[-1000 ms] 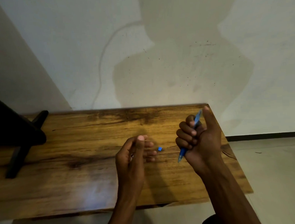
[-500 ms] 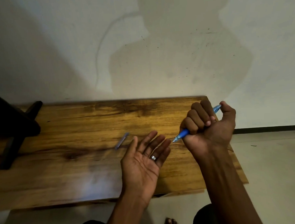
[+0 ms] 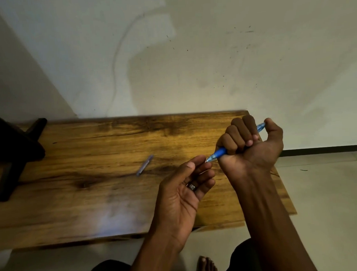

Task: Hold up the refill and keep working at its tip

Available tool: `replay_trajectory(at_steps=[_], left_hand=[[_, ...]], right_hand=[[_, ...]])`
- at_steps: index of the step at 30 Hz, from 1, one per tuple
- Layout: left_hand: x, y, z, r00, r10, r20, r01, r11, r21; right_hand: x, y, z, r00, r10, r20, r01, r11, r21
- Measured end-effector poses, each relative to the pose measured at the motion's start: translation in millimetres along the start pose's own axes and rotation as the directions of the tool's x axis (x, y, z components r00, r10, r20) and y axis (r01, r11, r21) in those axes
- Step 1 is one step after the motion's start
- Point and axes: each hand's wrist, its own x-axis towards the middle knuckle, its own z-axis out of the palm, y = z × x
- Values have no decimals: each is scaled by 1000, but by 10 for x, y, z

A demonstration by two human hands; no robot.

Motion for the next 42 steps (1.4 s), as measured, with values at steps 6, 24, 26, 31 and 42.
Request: replay_trajectory(at_steps=[6, 24, 26, 31, 42], left_hand=[[-36, 32, 38, 1000, 17, 26, -17, 1000, 4], [-130, 114, 138, 998, 30, 47, -29, 1000, -11], [-135, 113, 141, 998, 25, 52, -25, 1000, -12], [-143, 111, 147, 998, 26, 63, -27, 1000, 7], [-128, 69, 87, 997, 36, 65, -40, 998, 57]], right_hand=[[-13, 17, 17, 1000, -11, 5, 11, 1000, 3], [-35, 4, 58, 997, -46, 57, 48, 998, -35], [-39, 8, 61, 997, -42, 63, 43, 999, -21], [-39, 2, 46, 996, -32, 85, 33, 999, -13], [-101, 24, 156, 985, -51, 166, 91, 966, -242]])
